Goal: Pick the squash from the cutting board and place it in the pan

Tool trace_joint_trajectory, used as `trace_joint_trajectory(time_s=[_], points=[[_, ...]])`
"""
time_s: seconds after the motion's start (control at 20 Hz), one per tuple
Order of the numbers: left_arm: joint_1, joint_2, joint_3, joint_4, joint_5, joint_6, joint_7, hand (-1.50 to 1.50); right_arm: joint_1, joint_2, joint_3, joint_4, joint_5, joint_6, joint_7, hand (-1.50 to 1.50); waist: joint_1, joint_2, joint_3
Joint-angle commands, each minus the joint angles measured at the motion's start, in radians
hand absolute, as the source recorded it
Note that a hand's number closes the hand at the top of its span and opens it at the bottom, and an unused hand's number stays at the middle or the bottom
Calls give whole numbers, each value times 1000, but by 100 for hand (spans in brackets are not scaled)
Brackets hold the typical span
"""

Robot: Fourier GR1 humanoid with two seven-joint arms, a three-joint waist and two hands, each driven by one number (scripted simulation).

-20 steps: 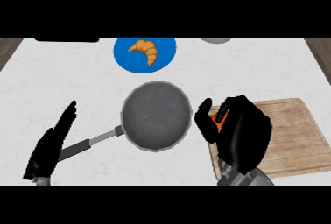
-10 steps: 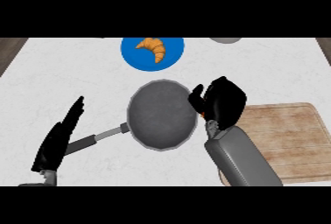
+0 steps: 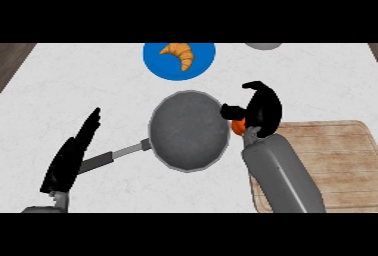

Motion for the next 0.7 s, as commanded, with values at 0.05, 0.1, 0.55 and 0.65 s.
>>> trace_joint_trajectory(time_s=[0.05,0.1,0.55,0.65], points=[[-2,-14,-18,14,-22,11,-3,0,-86,9,4,80,-12,-358,78,-150,3,-5,-3],[-3,-13,-8,41,-22,14,-27,0,-69,9,-13,103,8,-425,26,-150,-6,0,-3],[57,-6,22,19,-5,20,-21,0,-63,9,-104,190,187,-799,109,-150,-52,-24,-6],[53,19,44,-11,5,11,3,0,-22,9,-100,166,223,-840,168,-150,-63,-33,-6]])
